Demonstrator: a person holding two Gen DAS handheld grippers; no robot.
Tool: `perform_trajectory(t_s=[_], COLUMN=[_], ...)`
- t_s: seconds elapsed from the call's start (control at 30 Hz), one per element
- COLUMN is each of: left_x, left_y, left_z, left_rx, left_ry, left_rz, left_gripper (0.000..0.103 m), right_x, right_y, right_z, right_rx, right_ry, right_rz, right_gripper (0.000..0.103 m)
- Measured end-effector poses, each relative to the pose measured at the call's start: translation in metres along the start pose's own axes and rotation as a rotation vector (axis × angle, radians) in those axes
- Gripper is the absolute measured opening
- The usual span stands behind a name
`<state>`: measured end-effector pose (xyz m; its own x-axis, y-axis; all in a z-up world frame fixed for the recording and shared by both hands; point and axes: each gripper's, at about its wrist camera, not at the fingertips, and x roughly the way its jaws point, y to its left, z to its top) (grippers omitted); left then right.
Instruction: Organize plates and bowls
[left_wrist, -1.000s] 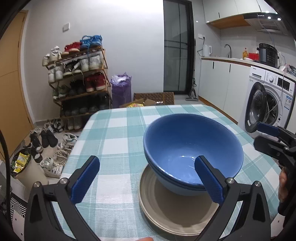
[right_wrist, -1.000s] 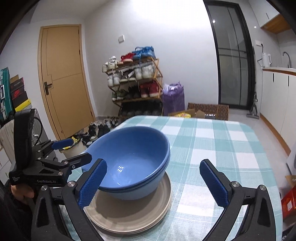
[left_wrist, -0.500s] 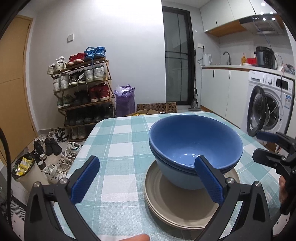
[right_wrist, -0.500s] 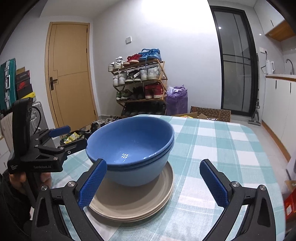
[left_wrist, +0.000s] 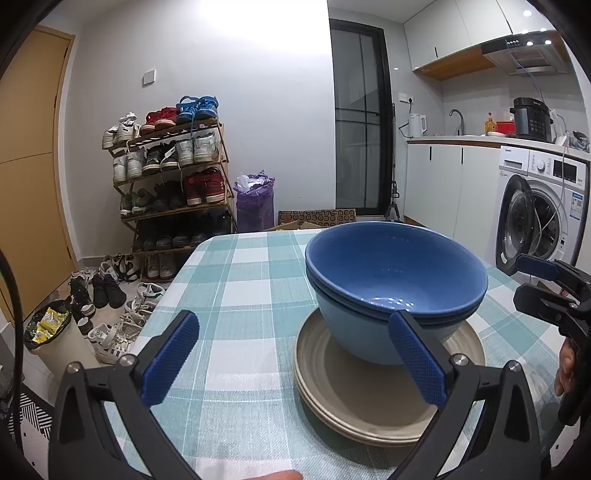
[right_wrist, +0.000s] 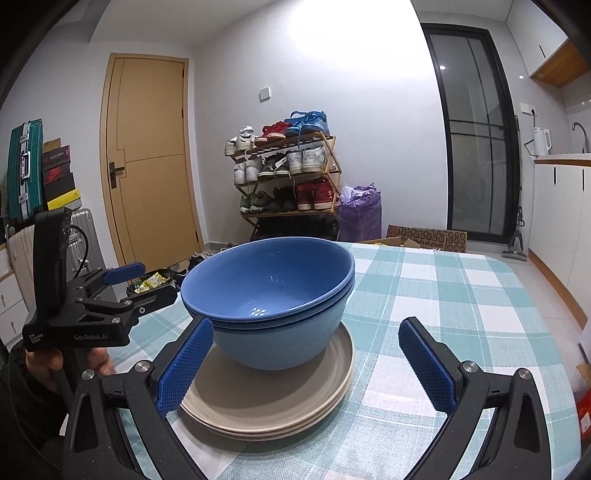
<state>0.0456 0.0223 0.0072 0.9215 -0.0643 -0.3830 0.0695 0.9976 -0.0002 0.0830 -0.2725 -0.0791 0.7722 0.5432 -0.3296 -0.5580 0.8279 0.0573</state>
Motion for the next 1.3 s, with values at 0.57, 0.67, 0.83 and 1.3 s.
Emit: perform_trajectory(t_s=[0.57,0.67,0.83,1.3], left_x=[-0.014,-0.016,-0.018,-0.019], left_y=[0.002,0.003,0.003,0.002], left_z=[-0.015,-0.015,-0.015,-0.015], left_rx=[-0.009,-0.014,-0.012,-0.014], left_ry=[0.001,-0.004,-0.004,-0.004], left_rz=[-0.010,-0.019,-0.018,-0.021], left_gripper=[0.103,0.103,0.103,0.103], right_x=[-0.010,-0.012,-0.013,-0.013], right_y=[0.004,0.005,0.005,0.007], right_z=[-0.008,-0.011,-0.013,-0.014], right_rx=[-0.007,-0.009,-0.013,-0.022], right_ry=[-0.014,-0.017,-0.020,-0.029], right_rz=[0.003,0.006,0.007,0.010], right_gripper=[0.102,0.102,0.102,0.102])
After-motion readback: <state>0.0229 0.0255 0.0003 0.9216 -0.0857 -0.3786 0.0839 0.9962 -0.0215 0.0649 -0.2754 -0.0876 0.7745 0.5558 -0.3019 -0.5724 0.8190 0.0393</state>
